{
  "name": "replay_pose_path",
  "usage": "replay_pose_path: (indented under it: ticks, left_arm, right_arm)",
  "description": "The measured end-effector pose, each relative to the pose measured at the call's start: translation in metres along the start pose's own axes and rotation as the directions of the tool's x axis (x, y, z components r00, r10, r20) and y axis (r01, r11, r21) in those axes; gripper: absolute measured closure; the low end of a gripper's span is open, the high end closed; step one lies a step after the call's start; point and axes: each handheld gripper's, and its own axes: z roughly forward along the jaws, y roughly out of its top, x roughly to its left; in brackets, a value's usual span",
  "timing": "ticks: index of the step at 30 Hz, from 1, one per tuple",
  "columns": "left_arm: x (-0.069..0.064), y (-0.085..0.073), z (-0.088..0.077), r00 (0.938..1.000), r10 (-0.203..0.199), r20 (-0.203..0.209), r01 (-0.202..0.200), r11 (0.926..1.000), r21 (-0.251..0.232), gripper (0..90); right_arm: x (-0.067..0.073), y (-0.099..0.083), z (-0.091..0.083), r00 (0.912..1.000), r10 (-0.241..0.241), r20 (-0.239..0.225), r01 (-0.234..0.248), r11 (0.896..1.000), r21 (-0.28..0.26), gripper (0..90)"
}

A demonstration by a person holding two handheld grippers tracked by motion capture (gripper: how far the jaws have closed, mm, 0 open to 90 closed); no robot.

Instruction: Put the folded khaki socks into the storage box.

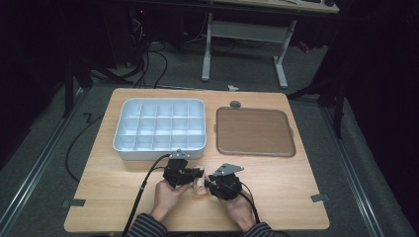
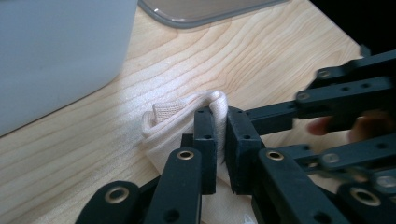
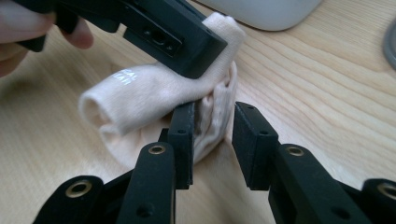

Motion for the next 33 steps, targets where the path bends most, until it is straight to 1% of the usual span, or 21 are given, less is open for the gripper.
replay_pose_path:
  ticks: [1, 3, 4, 5, 6, 10, 13, 15, 18, 19, 21, 23, 25, 27, 29, 33]
  left_arm:
    - [0.000, 0.000, 0.001, 1.0000, 0.003, -0.007, -0.003, 1.0000, 0.003, 84.1]
    - [0.000, -0.001, 0.002, 1.0000, 0.003, -0.008, -0.003, 1.0000, 0.003, 84.1]
    - [0.000, -0.001, 0.002, 1.0000, 0.003, -0.008, -0.003, 1.0000, 0.003, 84.1]
    - [0.001, -0.001, 0.002, 1.0000, 0.001, -0.009, -0.001, 1.0000, 0.003, 84.1]
    - [0.001, -0.001, 0.003, 0.9999, 0.003, -0.010, -0.003, 1.0000, 0.003, 84.0]
    - [0.000, -0.001, 0.004, 0.9999, 0.004, -0.013, -0.004, 1.0000, 0.001, 84.1]
    - [-0.001, -0.001, 0.005, 0.9997, 0.011, -0.020, -0.011, 0.9999, 0.004, 84.0]
    - [-0.001, -0.001, 0.005, 0.9997, 0.013, -0.020, -0.013, 0.9999, 0.005, 84.0]
    - [-0.001, -0.001, 0.005, 0.9996, 0.017, -0.021, -0.017, 0.9998, 0.006, 84.0]
    - [-0.002, -0.001, 0.004, 0.9994, 0.023, -0.025, -0.023, 0.9997, 0.005, 84.0]
    - [-0.002, -0.001, 0.004, 0.9993, 0.028, -0.024, -0.028, 0.9996, 0.003, 84.0]
    - [-0.002, -0.001, 0.004, 0.9994, 0.029, -0.018, -0.029, 0.9996, 0.003, 84.0]
    - [-0.002, -0.001, 0.004, 0.9994, 0.030, -0.016, -0.030, 0.9996, 0.000, 83.9]
    - [-0.002, -0.001, 0.005, 0.9997, 0.025, -0.008, -0.025, 0.9997, -0.005, 83.5]
    - [-0.001, -0.001, 0.005, 0.9999, 0.017, -0.003, -0.017, 0.9998, -0.009, 83.4]
    - [0.003, 0.000, 0.006, 1.0000, 0.002, 0.002, -0.002, 0.9999, -0.012, 83.1]
  right_arm:
    - [0.001, -0.003, -0.007, 1.0000, 0.003, -0.002, -0.003, 1.000, -0.014, 69.7]
    - [0.002, -0.006, -0.014, 1.0000, -0.004, 0.000, 0.004, 1.000, -0.025, 70.2]
    - [0.002, -0.006, -0.014, 1.0000, -0.004, 0.000, 0.004, 1.000, -0.025, 70.2]
    - [0.005, -0.009, -0.022, 0.9999, -0.011, -0.009, 0.010, 0.999, -0.037, 70.3]
    - [0.006, -0.010, -0.025, 0.9997, -0.018, -0.015, 0.017, 0.999, -0.046, 70.3]
    - [0.015, -0.009, -0.033, 0.9981, -0.050, -0.037, 0.047, 0.997, -0.068, 70.2]
    - [0.021, -0.004, -0.033, 0.9960, -0.075, -0.048, 0.071, 0.995, -0.075, 69.5]
    - [0.024, 0.000, -0.030, 0.9954, -0.082, -0.050, 0.078, 0.994, -0.075, 69.7]
    - [0.025, 0.003, -0.026, 0.9951, -0.088, -0.047, 0.085, 0.994, -0.063, 72.3]
    - [0.025, 0.002, -0.022, 0.9946, -0.095, -0.041, 0.093, 0.994, -0.052, 81.1]
    - [0.026, -0.001, -0.020, 0.9933, -0.112, -0.031, 0.110, 0.993, -0.043, 86.1]
    - [0.027, -0.007, -0.017, 0.9931, -0.114, -0.027, 0.113, 0.993, -0.030, 87.7]
    - [0.027, -0.009, -0.016, 0.9930, -0.114, -0.031, 0.113, 0.993, -0.022, 88.1]
    - [0.025, -0.016, -0.013, 0.9942, -0.102, -0.032, 0.102, 0.995, -0.003, 89.0]
    - [0.025, -0.017, -0.013, 0.9942, -0.103, -0.032, 0.103, 0.995, 0.002, 89.1]
    - [0.023, -0.019, -0.011, 0.9929, -0.117, -0.023, 0.117, 0.993, 0.015, 89.4]
